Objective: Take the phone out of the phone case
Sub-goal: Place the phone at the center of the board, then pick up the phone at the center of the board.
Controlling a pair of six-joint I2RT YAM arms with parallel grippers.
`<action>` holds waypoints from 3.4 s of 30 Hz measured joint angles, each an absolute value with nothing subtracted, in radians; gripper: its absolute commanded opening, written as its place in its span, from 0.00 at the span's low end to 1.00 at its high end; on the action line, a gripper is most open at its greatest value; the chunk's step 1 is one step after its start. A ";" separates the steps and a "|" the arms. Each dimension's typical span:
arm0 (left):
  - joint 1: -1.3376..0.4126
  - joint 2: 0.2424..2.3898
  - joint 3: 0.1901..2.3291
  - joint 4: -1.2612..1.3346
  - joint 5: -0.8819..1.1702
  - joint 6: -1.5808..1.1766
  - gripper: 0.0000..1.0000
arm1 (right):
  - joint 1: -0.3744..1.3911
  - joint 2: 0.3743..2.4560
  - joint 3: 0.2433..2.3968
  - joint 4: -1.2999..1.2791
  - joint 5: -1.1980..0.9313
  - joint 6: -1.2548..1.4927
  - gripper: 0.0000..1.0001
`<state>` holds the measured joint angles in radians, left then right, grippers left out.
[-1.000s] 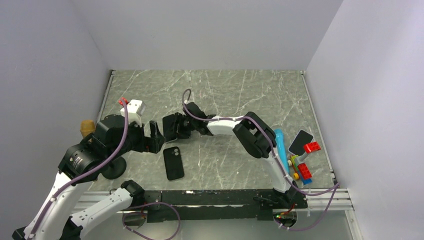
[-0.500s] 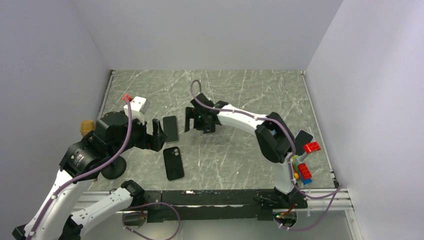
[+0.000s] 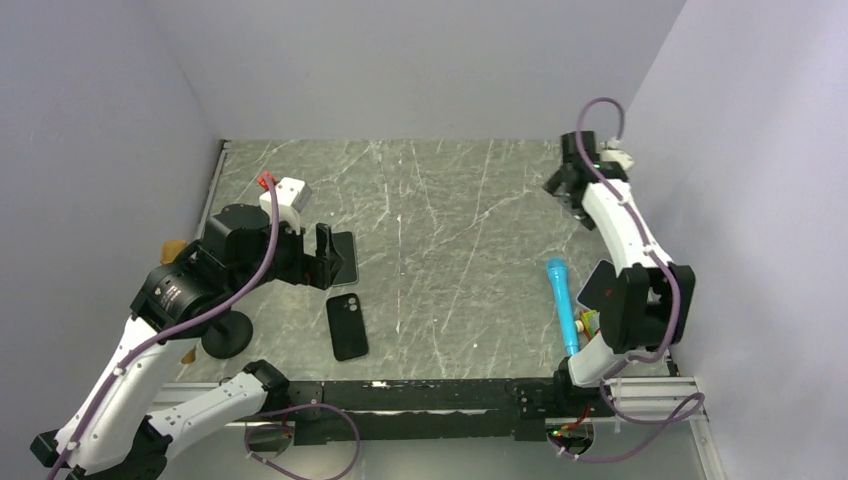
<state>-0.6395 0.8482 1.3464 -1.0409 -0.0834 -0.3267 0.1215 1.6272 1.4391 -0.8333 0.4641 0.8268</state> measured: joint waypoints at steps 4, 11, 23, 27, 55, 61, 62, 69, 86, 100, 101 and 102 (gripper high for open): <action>-0.640 0.856 1.354 -1.040 -0.084 -0.326 0.99 | -0.052 1.563 1.382 -0.848 0.479 0.809 1.00; -0.640 0.862 1.362 -1.036 -0.084 -0.326 0.99 | -0.276 1.533 1.224 -0.846 0.430 0.747 0.99; -0.643 0.825 1.362 -1.036 -0.129 -0.276 0.99 | -0.442 1.561 1.142 -0.752 0.247 0.609 1.00; -0.644 0.804 1.362 -1.036 -0.154 -0.257 0.99 | -0.458 1.594 1.136 -0.746 0.214 0.562 0.99; -0.685 0.830 1.362 -1.033 -0.238 -0.178 0.99 | -0.489 1.729 1.028 -0.669 0.071 0.370 0.69; -0.685 0.840 1.362 -1.034 -0.239 -0.178 0.99 | -0.496 1.745 1.048 -0.691 0.048 0.335 0.33; -0.685 0.842 1.364 -1.034 -0.239 -0.178 0.99 | -0.497 1.743 1.048 -0.689 0.043 0.340 0.31; -0.685 0.866 1.397 -1.039 -0.228 -0.192 0.99 | -0.488 1.726 1.048 -0.683 0.081 0.342 0.01; -0.685 0.960 1.497 -1.115 -0.113 -0.405 0.96 | -0.408 1.446 1.291 -0.610 0.173 0.380 0.00; -0.685 0.865 1.211 -0.836 0.192 -0.668 0.78 | 0.209 1.376 1.361 -0.577 -0.057 0.646 0.00; -0.685 0.876 1.202 -0.814 0.208 -0.688 0.77 | 0.251 1.364 1.334 -0.576 -0.096 0.687 0.00; -0.687 0.892 1.193 -0.781 0.230 -0.710 0.77 | 0.288 1.353 1.306 -0.566 -0.130 0.727 0.00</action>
<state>-0.6868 0.8921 1.1927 -0.7807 0.2298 -0.7105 0.2882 1.3533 1.3064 -0.5659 -0.1303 0.7269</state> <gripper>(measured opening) 0.788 0.732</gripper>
